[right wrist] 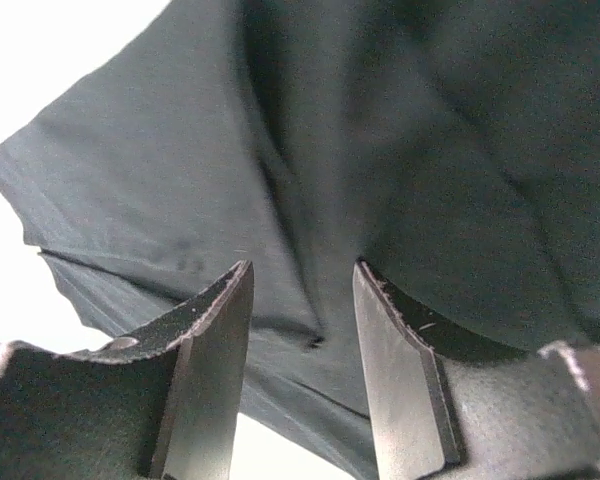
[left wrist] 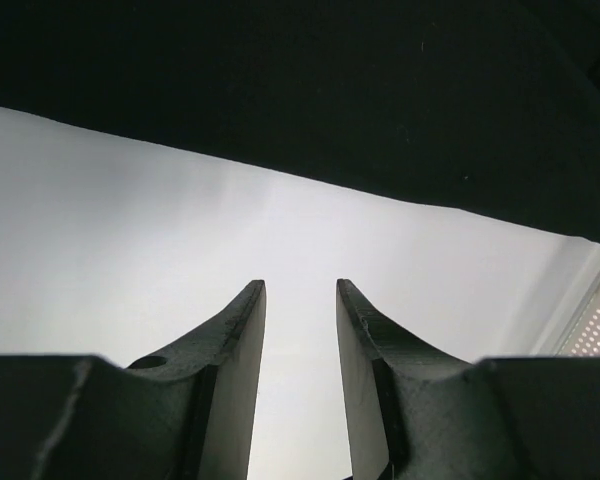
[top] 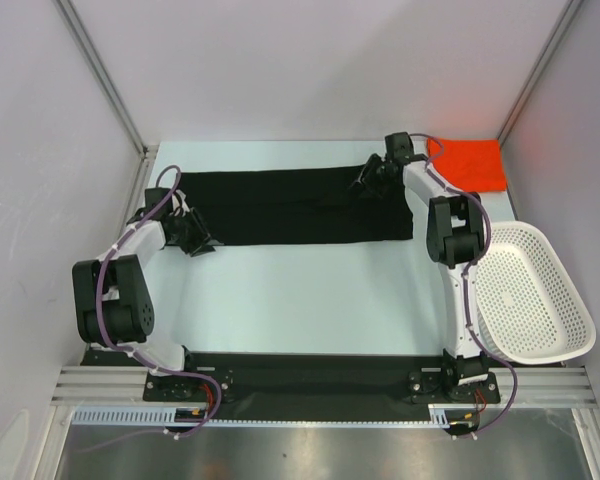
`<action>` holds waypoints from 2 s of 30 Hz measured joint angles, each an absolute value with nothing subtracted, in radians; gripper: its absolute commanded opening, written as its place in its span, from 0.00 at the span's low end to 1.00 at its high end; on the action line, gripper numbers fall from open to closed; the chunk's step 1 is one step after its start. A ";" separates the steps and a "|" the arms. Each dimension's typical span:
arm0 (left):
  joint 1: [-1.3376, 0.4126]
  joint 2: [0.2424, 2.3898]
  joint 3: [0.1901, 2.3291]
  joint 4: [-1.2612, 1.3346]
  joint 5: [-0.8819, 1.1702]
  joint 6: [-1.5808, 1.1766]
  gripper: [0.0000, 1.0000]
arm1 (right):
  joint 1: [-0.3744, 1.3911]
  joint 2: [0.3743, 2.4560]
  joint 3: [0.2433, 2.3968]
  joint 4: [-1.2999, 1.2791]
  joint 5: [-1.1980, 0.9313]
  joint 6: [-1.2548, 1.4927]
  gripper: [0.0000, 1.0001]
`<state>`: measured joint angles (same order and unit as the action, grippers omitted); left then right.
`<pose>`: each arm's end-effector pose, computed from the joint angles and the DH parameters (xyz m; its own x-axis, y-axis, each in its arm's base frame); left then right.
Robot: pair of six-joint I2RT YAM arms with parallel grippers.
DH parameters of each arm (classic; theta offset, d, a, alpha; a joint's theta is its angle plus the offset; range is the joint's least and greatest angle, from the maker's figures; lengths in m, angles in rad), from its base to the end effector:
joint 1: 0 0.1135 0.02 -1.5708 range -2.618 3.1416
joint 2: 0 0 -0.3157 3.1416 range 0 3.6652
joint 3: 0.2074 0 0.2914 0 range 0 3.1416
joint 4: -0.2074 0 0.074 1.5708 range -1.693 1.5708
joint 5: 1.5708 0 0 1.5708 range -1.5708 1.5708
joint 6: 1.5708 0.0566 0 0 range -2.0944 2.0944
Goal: Fold and stack the t-shirts
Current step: Fold the tshirt
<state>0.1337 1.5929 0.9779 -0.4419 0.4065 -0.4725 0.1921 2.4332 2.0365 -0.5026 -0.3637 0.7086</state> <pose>0.3562 0.0253 0.2039 -0.8005 -0.5294 -0.2810 -0.3303 0.7808 -0.5303 0.6096 0.1391 0.1647 -0.8410 0.4560 -0.2912 0.1997 0.7617 0.6163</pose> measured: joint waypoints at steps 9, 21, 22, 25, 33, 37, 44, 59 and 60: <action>0.132 1.607 0.999 -0.441 0.424 -0.473 0.39 | 0.177 2.362 1.851 -0.452 -0.448 0.767 0.41; 0.120 1.641 1.031 -0.437 0.433 -0.472 0.39 | 0.188 2.264 1.753 -0.419 -0.459 0.754 0.45; 0.120 1.642 1.031 -0.436 0.434 -0.472 0.39 | 0.188 2.260 1.744 -0.408 -0.463 0.760 0.45; 0.120 1.643 1.031 -0.436 0.434 -0.471 0.39 | 0.188 2.262 1.721 -0.375 -0.484 0.795 0.44; 0.120 1.643 1.031 -0.440 0.434 -0.469 0.39 | 0.181 2.289 1.715 -0.269 -0.552 0.898 0.37; 0.120 1.643 1.031 -0.445 0.434 -0.469 0.40 | 0.178 2.296 1.699 -0.244 -0.566 0.921 0.37; 0.120 1.640 1.031 -0.445 0.432 -0.469 0.43 | 0.167 2.296 1.649 -0.247 -0.566 0.916 0.39; 0.120 1.638 1.052 -0.450 0.433 -0.470 0.43 | 0.163 2.350 1.702 -0.219 -0.590 0.944 0.34; 0.120 1.638 1.052 -0.450 0.433 -0.469 0.43 | 0.163 2.354 1.706 -0.216 -0.593 0.949 0.33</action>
